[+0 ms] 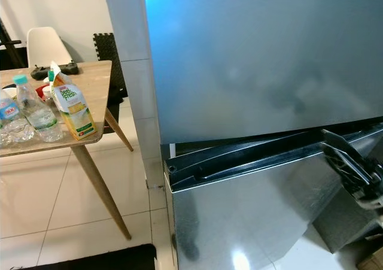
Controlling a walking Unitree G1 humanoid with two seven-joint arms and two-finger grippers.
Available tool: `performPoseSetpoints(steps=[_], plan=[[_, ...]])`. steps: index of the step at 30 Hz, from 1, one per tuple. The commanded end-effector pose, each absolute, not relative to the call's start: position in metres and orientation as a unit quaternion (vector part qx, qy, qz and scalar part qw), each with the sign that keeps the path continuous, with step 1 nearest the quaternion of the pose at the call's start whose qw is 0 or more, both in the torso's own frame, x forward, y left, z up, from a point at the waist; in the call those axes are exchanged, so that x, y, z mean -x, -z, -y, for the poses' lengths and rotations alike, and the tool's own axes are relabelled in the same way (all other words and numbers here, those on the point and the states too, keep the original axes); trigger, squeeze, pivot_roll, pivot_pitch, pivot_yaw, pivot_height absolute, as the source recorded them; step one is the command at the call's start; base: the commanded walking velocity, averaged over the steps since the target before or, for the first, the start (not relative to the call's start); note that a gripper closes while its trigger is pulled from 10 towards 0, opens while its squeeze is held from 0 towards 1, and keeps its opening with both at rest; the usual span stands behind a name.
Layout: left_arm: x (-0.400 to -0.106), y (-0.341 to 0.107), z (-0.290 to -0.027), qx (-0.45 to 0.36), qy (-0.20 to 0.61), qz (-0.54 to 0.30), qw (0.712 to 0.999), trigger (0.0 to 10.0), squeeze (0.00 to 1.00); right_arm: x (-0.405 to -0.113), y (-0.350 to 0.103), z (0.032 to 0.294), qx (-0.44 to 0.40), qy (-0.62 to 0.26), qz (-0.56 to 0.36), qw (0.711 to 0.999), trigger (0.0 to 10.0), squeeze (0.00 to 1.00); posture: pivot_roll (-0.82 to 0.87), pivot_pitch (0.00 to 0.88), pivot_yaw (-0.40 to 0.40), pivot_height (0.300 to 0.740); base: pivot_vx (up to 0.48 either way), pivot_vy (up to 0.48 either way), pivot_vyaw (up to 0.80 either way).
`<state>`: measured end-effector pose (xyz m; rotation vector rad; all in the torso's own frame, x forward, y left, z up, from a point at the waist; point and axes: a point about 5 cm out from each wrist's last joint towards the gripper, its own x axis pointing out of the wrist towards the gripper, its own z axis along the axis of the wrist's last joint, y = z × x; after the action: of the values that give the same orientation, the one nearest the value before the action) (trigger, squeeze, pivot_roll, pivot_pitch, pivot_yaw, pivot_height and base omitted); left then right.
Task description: Restocking fridge
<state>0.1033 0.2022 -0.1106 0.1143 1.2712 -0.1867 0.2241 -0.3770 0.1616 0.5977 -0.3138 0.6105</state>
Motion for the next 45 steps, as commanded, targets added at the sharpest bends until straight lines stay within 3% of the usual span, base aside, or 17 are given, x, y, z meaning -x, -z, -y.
performPoseSetpoints(steps=[1, 4, 7, 8, 9, 10, 13, 15, 21, 26, 31, 45], plan=[[-0.090, 0.117, -0.178, -0.024, 0.122, -0.609, 0.783, 10.0, 0.00, -0.212, -0.137, 0.391, -0.323, -0.202, 0.143, 0.914, 10.0, 0.00, -0.10, 0.000, -0.016, 0.740, 0.000, 0.000, 0.00], [-0.090, 0.117, -0.178, -0.026, 0.122, -0.609, 0.783, 10.0, 0.00, -0.205, -0.119, 0.397, -0.346, -0.138, 0.128, 0.919, 10.0, 0.00, -0.10, 0.000, -0.016, 0.740, 0.000, 0.000, 0.00], [-0.091, 0.116, -0.179, -0.034, 0.115, -0.606, 0.786, 10.0, 0.00, -0.176, -0.035, 0.385, -0.404, 0.076, -0.029, 0.911, 10.0, 0.00, -0.10, 0.000, -0.018, 0.740, 0.000, 0.000, 0.00], [-0.091, 0.116, -0.179, -0.034, 0.115, -0.606, 0.786, 10.0, 0.00, -0.176, -0.035, 0.385, -0.404, 0.076, -0.029, 0.911, 10.0, 0.00, -0.10, 0.000, -0.018, 0.740, 0.000, 0.000, 0.00], [-0.091, 0.116, -0.180, -0.035, 0.112, -0.605, 0.788, 10.0, 0.00, -0.164, -0.014, 0.378, -0.413, 0.135, -0.076, 0.898, 10.0, 0.00, -0.10, 0.000, -0.018, 0.740, 0.000, 0.000, 0.00], [-0.091, 0.116, -0.180, -0.035, 0.112, -0.605, 0.788, 10.0, 0.00, -0.164, -0.014, 0.378, -0.413, 0.135, -0.076, 0.898, 10.0, 0.00, -0.10, 0.000, -0.018, 0.740, 0.000, 0.000, 0.00], [-0.094, 0.116, -0.183, -0.046, 0.100, -0.599, 0.793, 10.0, 0.00, -0.123, 0.047, 0.341, -0.364, 0.247, -0.272, 0.856, 10.0, 0.00, -0.09, 0.000, -0.016, 0.740, 0.000, 0.000, 0.00], [-0.094, 0.116, -0.184, -0.049, 0.096, -0.598, 0.794, 10.0, 0.00, -0.116, 0.055, 0.335, -0.351, 0.261, -0.302, 0.847, 10.0, 0.00, -0.09, 0.000, -0.016, 0.740, 0.000, 0.000, 0.00], [-0.096, 0.114, -0.194, -0.076, 0.081, -0.597, 0.794, 10.0, 0.00, -0.105, 0.072, 0.319, -0.257, 0.276, -0.402, 0.834, 10.0, 0.00, -0.08, 0.000, -0.004, 0.740, 0.000, 0.000, 0.00], [-0.095, 0.114, -0.200, -0.095, 0.077, -0.602, 0.789, 10.0, 0.00, -0.108, 0.081, 0.299, -0.130, 0.198, -0.484, 0.842, 10.0, 0.00, -0.08, 0.000, -0.003, 0.740, 0.000, 0.000, 0.00], [-0.093, 0.114, -0.199, -0.101, 0.083, -0.606, 0.784, 10.0, 0.00, -0.109, 0.086, 0.288, -0.066, 0.150, -0.515, 0.841, 10.0, 0.00, -0.08, 0.000, -0.004, 0.740, -0.220, 0.000, 0.00], [-0.093, 0.115, -0.199, -0.109, 0.088, -0.608, 0.782, 10.0, 0.00, -0.103, 0.093, 0.274, -0.007, 0.093, -0.545, 0.833, 10.0, 0.00, -0.09, 0.000, -0.005, 0.740, -0.327, 0.000, 0.00]])
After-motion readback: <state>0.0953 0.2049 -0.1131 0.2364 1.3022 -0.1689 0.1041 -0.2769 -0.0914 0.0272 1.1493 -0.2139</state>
